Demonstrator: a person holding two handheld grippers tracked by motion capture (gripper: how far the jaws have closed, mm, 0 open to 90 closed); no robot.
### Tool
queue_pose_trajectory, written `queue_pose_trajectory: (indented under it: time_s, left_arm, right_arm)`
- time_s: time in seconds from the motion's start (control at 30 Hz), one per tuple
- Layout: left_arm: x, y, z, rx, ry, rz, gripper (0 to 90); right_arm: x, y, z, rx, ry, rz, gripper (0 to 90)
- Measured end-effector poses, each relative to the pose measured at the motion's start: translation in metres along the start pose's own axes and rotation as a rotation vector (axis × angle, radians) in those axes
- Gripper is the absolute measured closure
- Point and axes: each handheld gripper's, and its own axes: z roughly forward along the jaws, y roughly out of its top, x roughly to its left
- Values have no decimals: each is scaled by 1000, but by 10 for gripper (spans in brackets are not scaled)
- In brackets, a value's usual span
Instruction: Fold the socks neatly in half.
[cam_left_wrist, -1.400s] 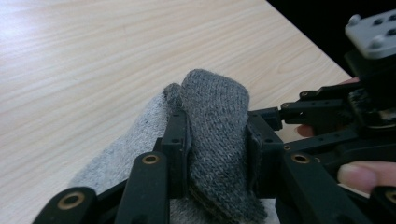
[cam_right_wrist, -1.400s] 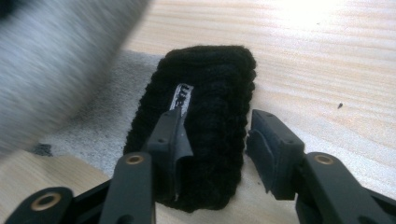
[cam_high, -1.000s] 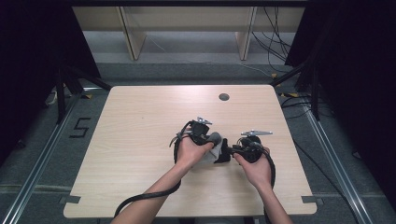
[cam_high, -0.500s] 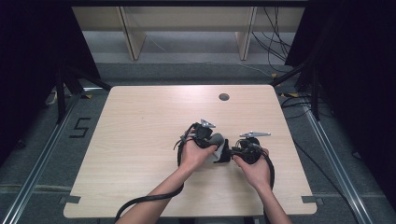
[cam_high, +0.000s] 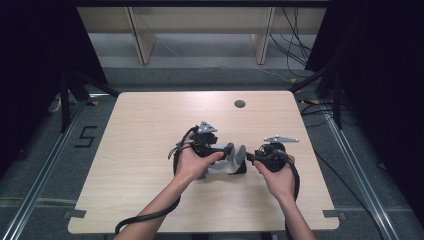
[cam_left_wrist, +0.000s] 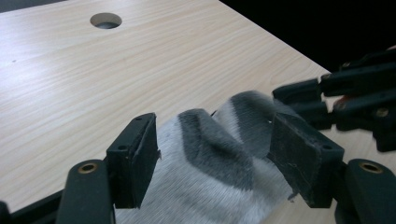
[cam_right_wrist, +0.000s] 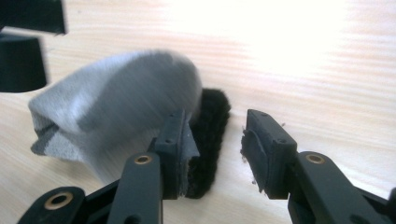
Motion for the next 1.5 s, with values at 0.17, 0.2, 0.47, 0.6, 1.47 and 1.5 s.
queue_pose_trajectory:
  time_s: [0.17,0.2,0.47,0.6,1.47,1.5]
  left_arm:
    - [4,-10,4,96,-51,30,339]
    - [3,-12,7,108,-55,42,337]
    - [-5,-19,25,182,-38,132,334]
    - [-6,-21,30,215,-26,181,412]
    - [-10,-26,40,257,-54,259,673]
    - [-8,-25,39,260,-65,248,721]
  right_arm:
    - [1,7,-10,-17,-5,26,583]
    - [2,9,-12,-25,-5,37,581]
    - [4,15,-14,-19,24,22,555]
    - [2,11,-4,52,36,64,581]
    - [-5,1,16,133,25,53,793]
    - [-6,2,16,132,7,59,801]
